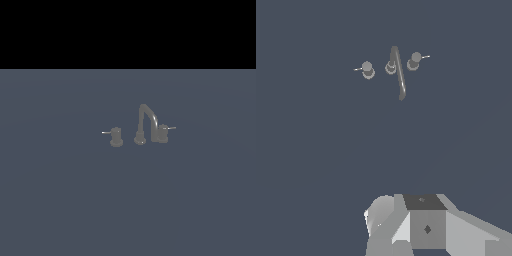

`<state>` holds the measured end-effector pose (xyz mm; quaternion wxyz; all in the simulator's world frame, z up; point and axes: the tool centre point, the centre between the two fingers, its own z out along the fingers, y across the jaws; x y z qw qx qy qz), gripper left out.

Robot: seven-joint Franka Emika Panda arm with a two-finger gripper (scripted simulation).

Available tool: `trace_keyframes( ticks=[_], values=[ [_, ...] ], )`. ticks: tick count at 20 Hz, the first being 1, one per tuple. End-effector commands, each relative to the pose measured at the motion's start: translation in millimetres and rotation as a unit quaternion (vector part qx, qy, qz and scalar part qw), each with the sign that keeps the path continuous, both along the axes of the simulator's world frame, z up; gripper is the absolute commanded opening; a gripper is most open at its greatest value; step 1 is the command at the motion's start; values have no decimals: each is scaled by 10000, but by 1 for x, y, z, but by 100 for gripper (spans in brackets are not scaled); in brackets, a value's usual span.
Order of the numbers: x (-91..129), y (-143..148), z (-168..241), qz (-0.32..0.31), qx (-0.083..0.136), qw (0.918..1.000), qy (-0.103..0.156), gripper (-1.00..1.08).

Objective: Turn on the faucet by rotating a designated handle.

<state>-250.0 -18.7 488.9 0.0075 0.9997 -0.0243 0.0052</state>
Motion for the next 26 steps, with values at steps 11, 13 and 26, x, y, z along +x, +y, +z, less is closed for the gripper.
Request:
trace_keyframes(
  ticks=[11, 13, 26],
  values=[
    [7, 11, -16, -256, 5, 9997, 1, -100],
    [10, 15, -23, -369, 7, 9993, 1, -100],
    [50, 60, -96, -1542, 32, 9880, 3, -100]
  ],
)
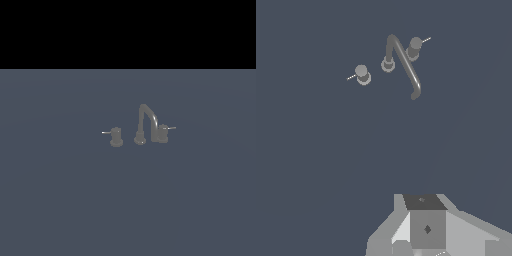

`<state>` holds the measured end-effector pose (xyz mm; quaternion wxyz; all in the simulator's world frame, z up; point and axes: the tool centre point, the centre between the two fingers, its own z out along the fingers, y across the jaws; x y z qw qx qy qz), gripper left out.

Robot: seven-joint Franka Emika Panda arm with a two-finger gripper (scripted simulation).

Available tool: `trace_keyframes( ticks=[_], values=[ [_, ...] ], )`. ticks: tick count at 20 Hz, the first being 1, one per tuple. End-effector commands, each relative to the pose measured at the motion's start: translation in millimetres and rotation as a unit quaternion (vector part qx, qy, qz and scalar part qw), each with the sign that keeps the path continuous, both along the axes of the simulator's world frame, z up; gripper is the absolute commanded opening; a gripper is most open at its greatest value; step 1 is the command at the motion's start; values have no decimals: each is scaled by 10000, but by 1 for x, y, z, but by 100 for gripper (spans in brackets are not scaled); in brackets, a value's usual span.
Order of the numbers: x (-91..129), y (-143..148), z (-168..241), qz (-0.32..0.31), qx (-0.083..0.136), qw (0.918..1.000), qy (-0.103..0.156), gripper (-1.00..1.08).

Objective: Turn on the faucet by rotating a designated handle.

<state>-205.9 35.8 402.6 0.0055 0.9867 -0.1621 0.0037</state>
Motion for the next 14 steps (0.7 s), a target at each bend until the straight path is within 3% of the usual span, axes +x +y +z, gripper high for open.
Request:
trace_keyframes(
  ticks=[1, 14],
  values=[
    [10, 9, -17, -266, 8, 9996, -1, -100],
    [69, 47, -99, -1582, 50, 9874, 1, -100]
  ],
)
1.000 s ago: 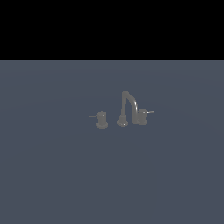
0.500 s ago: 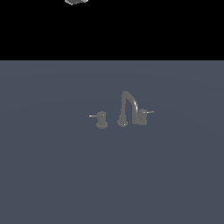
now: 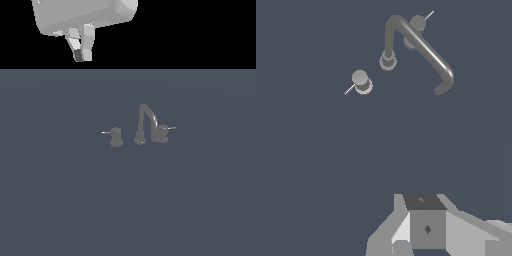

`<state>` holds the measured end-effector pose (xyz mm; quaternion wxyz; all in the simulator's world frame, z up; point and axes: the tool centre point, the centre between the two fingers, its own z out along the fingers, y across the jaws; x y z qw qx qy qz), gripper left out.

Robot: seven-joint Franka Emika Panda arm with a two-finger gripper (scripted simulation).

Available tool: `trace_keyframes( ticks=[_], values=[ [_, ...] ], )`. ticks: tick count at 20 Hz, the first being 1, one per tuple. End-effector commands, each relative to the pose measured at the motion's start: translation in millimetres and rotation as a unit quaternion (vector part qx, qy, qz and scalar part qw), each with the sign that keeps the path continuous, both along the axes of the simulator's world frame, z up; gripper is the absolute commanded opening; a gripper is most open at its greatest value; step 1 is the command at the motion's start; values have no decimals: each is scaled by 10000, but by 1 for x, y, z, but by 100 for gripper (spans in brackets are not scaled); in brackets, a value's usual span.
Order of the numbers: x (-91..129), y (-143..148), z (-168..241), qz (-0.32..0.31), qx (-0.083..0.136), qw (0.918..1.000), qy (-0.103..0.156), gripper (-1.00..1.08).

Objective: Turn on the faucet by rotating a designated handle.

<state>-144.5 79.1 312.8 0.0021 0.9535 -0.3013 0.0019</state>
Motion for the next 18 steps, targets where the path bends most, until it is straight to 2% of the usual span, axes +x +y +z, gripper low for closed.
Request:
trace_keyframes(
  ticks=[1, 9, 18],
  values=[
    [12, 6, -16, -253, 13, 9997, -3, -100],
    [50, 19, -62, -990, 37, 9951, -3, -100],
    [91, 26, -110, -1757, 47, 9844, -2, -100]
  ],
)
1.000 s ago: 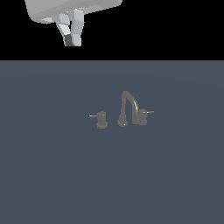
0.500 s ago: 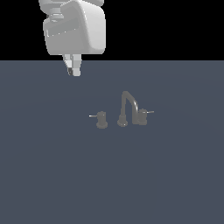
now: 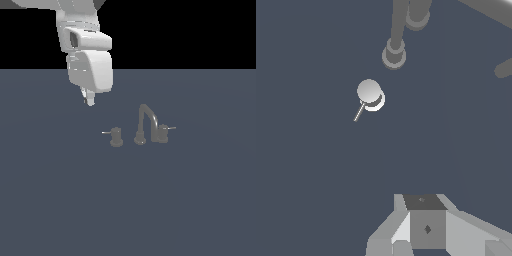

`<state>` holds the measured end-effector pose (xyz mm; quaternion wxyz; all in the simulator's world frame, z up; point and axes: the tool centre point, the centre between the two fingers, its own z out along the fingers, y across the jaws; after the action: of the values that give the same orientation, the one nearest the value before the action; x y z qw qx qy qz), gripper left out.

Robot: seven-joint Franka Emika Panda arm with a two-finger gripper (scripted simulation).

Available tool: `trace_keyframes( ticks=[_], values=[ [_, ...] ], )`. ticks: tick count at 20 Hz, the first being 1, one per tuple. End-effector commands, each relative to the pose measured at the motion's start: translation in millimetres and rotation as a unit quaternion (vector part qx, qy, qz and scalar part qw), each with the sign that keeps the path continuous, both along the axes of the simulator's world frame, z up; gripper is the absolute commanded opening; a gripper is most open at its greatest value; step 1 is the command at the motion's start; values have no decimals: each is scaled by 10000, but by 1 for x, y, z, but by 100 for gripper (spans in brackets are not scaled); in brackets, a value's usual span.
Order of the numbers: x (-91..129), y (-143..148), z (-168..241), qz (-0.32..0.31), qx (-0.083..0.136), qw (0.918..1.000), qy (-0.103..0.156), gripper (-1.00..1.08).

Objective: Turn on the faucet by rotating a designated handle.

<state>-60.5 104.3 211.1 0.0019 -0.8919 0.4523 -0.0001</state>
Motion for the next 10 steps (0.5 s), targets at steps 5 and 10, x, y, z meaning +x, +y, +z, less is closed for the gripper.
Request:
trace_keyframes(
  ticks=[5, 10],
  values=[
    [32, 1, -36, -583, -3, 9983, 0, -100],
    [58, -1, -67, -1076, -15, 9942, 3, -100]
  ],
)
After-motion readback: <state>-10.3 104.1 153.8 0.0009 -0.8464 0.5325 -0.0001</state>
